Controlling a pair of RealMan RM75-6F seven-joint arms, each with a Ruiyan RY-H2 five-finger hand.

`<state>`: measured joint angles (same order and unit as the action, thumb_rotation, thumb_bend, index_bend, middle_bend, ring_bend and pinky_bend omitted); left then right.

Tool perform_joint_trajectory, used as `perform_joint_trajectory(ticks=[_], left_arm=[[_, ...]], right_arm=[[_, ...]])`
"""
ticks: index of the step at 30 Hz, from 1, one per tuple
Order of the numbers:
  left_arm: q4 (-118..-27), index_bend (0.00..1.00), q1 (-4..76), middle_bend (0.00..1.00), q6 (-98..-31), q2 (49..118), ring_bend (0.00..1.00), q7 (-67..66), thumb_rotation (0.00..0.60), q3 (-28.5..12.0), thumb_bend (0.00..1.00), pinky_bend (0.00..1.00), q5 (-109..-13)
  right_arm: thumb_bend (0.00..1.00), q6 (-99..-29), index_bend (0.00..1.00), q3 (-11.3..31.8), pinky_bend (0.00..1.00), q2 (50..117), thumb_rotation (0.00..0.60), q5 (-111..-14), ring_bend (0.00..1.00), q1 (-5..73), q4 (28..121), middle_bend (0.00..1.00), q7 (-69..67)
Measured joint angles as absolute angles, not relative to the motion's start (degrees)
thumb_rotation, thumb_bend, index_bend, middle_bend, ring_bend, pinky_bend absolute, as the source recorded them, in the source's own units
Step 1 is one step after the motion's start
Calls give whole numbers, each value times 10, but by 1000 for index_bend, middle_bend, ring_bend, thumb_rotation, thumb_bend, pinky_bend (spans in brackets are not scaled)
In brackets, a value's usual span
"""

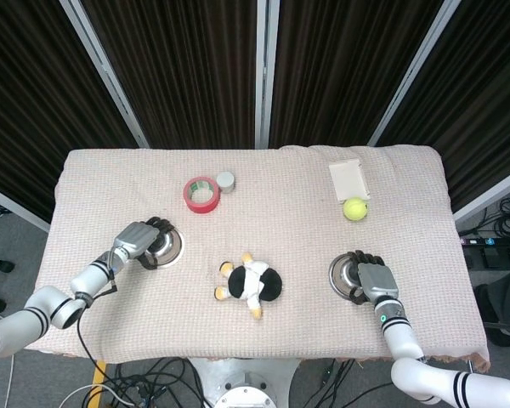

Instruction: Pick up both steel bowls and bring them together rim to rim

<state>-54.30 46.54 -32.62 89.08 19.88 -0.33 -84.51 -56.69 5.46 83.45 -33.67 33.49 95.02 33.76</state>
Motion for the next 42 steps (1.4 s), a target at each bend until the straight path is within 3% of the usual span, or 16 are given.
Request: perform_joint_trajectory(ticks=[6,15,18,32,37,42], left_arm=[[-531,189,469,141,-322,896,79,217,600,5,70,342,-849],[-520,328,462,288,-346,906,245,231,600,9,136,481,-850],[-521,367,456,334,-373,906,293,232,600,4,159,525,-850],[-578,394,399,369,-550,895,329,247,600,-49,171,546,-825],[-630,394,371,369,-638,903,329,303,600,-85,172,542,-812],[-725,395,353,369,-671,900,329,381,600,-104,173,542,-810]], right_arm=[[205,-569,22,50,146,837,600,-337,44,342,947,137,336],[232,-601,344,46,287,848,600,-359,206,339,944,313,329],[233,-619,399,46,313,851,600,-380,234,333,944,348,320],[240,-669,430,59,334,809,600,-515,252,285,988,369,189],[239,-693,430,77,337,801,600,-615,251,268,983,369,65],[239,-718,430,99,361,829,600,-710,252,266,943,367,-85]])
